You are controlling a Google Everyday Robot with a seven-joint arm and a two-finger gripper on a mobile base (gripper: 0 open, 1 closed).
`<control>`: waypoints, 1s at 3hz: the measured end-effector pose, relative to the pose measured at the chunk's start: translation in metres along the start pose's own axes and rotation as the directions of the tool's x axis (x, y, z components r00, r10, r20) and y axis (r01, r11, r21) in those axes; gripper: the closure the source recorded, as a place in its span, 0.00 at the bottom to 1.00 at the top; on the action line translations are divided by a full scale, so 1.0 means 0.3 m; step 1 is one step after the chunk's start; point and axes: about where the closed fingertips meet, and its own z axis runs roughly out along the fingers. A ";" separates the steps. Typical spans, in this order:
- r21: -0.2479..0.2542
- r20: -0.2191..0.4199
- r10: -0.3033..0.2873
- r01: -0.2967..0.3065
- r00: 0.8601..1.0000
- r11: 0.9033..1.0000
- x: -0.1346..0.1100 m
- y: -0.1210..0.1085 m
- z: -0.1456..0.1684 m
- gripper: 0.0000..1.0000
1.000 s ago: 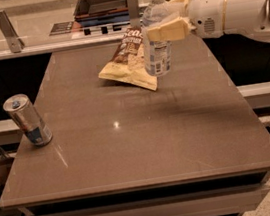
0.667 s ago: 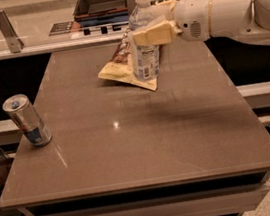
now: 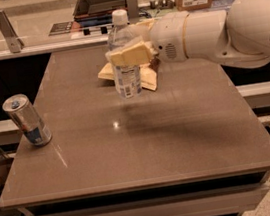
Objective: Move blue plastic bottle near redbull can
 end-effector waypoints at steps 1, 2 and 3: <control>0.010 0.003 0.005 -0.005 1.000 1.000 0.048 0.086 0.038 1.00; 0.009 0.027 0.009 -0.010 1.000 1.000 0.071 0.148 0.057 1.00; -0.003 0.043 0.001 -0.001 0.999 1.000 0.074 0.187 0.078 1.00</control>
Offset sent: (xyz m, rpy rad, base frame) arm -0.0434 0.0425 -0.0446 0.0620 -0.0157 -0.0078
